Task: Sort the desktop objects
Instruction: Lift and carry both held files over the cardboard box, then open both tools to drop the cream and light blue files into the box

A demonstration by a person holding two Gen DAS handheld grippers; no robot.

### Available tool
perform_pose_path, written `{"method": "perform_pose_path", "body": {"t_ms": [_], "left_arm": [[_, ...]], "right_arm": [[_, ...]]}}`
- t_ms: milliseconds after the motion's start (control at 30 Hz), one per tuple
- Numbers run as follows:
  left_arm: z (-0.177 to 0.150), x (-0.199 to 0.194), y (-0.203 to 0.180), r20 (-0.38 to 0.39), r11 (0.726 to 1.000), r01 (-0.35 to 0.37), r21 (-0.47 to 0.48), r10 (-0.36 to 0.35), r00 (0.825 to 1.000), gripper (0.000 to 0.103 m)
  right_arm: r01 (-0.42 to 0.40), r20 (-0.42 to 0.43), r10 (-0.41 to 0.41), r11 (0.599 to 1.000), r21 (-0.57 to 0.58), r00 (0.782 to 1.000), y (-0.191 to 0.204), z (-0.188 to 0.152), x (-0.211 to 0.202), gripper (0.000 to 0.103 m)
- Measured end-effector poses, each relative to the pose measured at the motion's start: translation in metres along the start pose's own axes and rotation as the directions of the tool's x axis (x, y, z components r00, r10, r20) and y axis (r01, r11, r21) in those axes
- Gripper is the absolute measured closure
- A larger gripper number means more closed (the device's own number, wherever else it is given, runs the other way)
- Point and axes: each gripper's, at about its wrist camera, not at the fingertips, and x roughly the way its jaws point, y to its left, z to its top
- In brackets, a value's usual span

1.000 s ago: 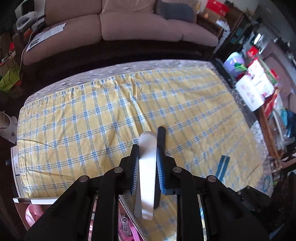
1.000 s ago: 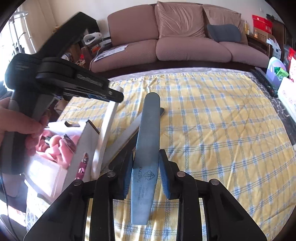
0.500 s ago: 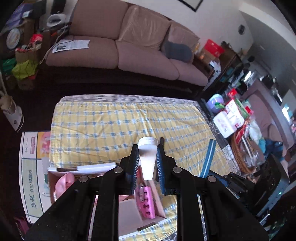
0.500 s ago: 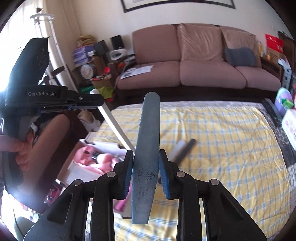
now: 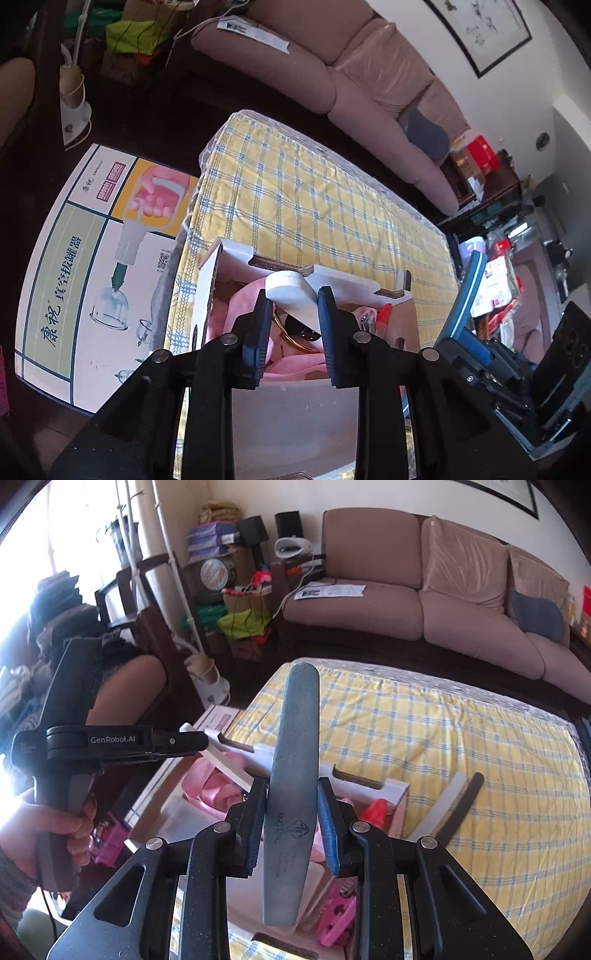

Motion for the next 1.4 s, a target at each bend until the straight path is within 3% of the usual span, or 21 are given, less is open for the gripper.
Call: {"method": "perform_pose_path", "body": {"t_ms": [100,200,300,400,467,567,633,733,800,867,933,1033,1100,1267,1300,1400], "left_arm": [[-0.001,0.007,0.004,0.002,0.999,0.018,-0.029,-0.018,1.000,0.079],[-0.002,0.008,0.017,-0.002,0.995,0.066,-0.079,-0.067,0.998,0.079],[-0.008,0.008,0.032,-0.003,0.983,0.108,-0.150,-0.110,0.994,0.080],[-0.021,0.012,0.044,-0.008,0.964,0.143,-0.223,-0.148,0.989,0.080],[-0.030,0.011,0.049,0.005,0.955,0.158,-0.250,-0.162,0.987,0.079],[-0.037,0.007,0.047,0.016,0.961,0.143,-0.237,-0.143,0.990,0.079],[-0.036,0.008,0.046,0.014,0.966,0.134,-0.220,-0.134,0.991,0.078],[-0.034,0.009,0.043,0.014,0.972,0.121,-0.202,-0.120,0.993,0.078],[-0.033,0.008,0.043,0.005,0.972,0.112,-0.206,-0.113,0.994,0.074],[-0.033,0.004,0.045,0.003,0.965,0.129,-0.226,-0.131,0.991,0.064],[-0.032,-0.002,0.044,-0.002,0.960,0.153,-0.234,-0.158,0.987,0.054],[-0.031,-0.019,0.044,0.029,0.962,0.153,-0.227,-0.150,0.988,0.037],[-0.027,-0.028,0.047,0.054,0.961,0.159,-0.228,-0.151,0.987,0.037],[-0.022,-0.030,0.050,0.063,0.959,0.182,-0.218,-0.172,0.983,0.037],[-0.021,-0.029,0.045,0.055,0.967,0.166,-0.194,-0.158,0.986,0.037],[-0.023,-0.026,0.020,0.033,0.993,0.093,-0.078,-0.090,0.995,0.037]], "right_arm": [[-0.011,-0.026,0.012,0.999,0.039,1.000,-0.002,-0.002,0.011,0.076],[-0.085,-0.024,0.091,0.983,0.165,0.996,-0.018,-0.004,0.015,0.076],[-0.016,-0.028,0.016,1.000,0.015,0.999,-0.008,0.004,0.011,0.076],[0.030,-0.049,-0.042,0.972,-0.235,0.998,0.011,0.019,0.014,0.076],[0.053,-0.061,-0.089,0.898,-0.437,0.994,0.031,0.023,0.022,0.076],[0.073,-0.088,-0.198,0.683,-0.727,0.976,0.058,0.014,0.049,0.076],[0.058,-0.103,-0.243,0.577,-0.815,0.965,0.064,0.005,0.066,0.076],[0.003,-0.131,-0.226,0.511,-0.860,0.965,0.069,-0.003,0.082,0.076],[-0.017,-0.140,-0.208,0.505,-0.863,0.968,0.070,-0.008,0.089,0.076],[-0.031,-0.143,-0.191,0.494,-0.869,0.971,0.068,-0.015,0.094,0.076],[-0.057,-0.161,-0.165,0.504,-0.862,0.973,0.066,-0.018,0.096,0.076],[-0.112,-0.201,-0.094,0.575,-0.810,0.975,0.063,-0.013,0.090,0.066],[-0.107,-0.186,-0.062,0.624,-0.774,0.981,0.064,-0.008,0.082,0.062],[-0.102,-0.146,0.021,0.812,-0.575,0.989,0.040,0.016,0.063,0.062],[-0.095,-0.139,0.025,0.849,-0.520,0.990,0.033,0.020,0.060,0.062],[-0.080,-0.114,0.035,0.907,-0.414,0.993,0.022,0.024,0.046,0.062]]}}
